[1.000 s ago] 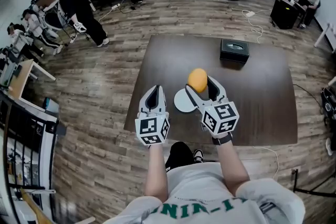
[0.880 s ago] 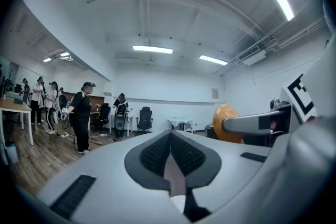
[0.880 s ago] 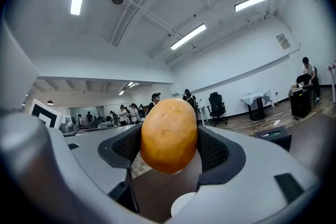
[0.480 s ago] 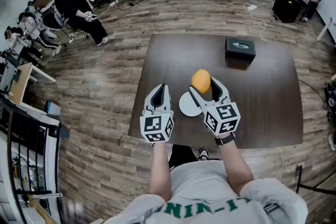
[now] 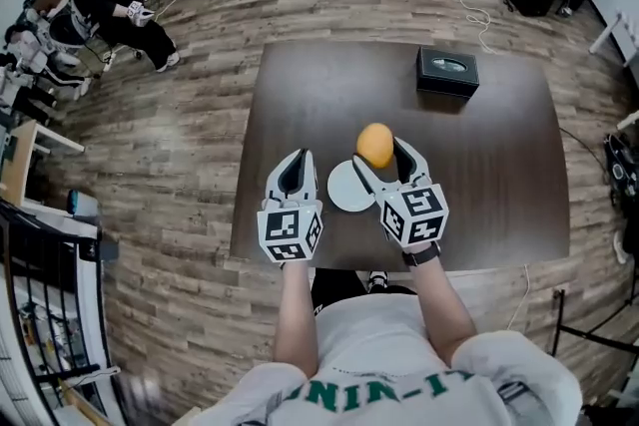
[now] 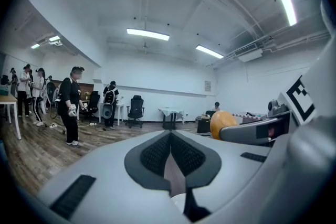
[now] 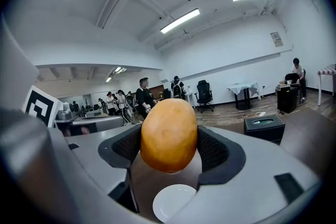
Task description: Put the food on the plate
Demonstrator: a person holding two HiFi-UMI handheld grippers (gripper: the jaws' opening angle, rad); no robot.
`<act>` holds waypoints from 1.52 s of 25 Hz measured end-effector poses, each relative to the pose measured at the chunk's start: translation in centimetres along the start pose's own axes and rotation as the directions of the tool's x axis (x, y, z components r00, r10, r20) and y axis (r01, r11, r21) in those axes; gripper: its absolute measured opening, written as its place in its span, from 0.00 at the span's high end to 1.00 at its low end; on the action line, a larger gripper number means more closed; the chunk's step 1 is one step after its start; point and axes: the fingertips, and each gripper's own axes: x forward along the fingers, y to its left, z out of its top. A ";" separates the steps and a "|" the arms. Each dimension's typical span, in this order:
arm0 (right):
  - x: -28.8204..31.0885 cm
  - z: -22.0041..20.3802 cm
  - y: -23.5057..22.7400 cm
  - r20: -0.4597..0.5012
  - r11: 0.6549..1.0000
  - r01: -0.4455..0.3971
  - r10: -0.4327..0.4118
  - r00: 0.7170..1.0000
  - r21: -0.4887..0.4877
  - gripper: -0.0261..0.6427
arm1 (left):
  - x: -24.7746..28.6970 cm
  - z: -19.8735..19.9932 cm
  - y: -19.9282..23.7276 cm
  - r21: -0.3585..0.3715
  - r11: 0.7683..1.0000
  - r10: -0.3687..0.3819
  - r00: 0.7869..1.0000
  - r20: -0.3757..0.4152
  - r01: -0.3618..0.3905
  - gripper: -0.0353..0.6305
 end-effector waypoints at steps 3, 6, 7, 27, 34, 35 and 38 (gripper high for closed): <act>0.8 -1.6 -0.5 -0.042 1.000 0.009 -0.009 0.999 0.003 0.45 | 0.8 -1.3 0.2 -0.034 0.999 -0.015 1.000 -0.019 0.014 0.93; 1.7 -3.1 -1.0 -0.081 1.000 0.022 -0.022 0.996 -0.001 0.45 | 1.7 -2.4 0.5 -0.054 0.998 -0.022 0.999 -0.033 0.021 0.93; 2.0 -3.6 -1.1 -0.095 1.000 0.025 -0.025 0.995 -0.005 0.45 | 1.9 -3.0 0.7 -0.061 0.998 -0.022 0.999 -0.041 0.019 0.93; 7.5 -12.3 -2.6 -0.266 0.998 0.050 -0.041 0.963 0.026 0.45 | 5.6 -11.2 3.5 -0.136 0.991 -0.038 0.984 -0.176 0.014 0.93; 8.8 -16.1 -2.9 -0.342 0.998 0.061 -0.047 0.938 0.031 0.45 | 6.4 -14.2 4.0 -0.174 0.984 -0.060 0.972 -0.227 0.020 0.93; 8.9 -16.7 -2.9 -0.355 0.998 0.063 -0.048 0.934 0.030 0.45 | 6.5 -14.7 4.1 -0.179 0.984 -0.061 0.970 -0.235 0.019 0.93; 9.4 -18.2 -2.9 -0.389 0.998 0.064 -0.049 0.920 0.028 0.45 | 6.8 -15.9 4.5 -0.189 0.982 -0.062 0.965 -0.255 0.014 0.93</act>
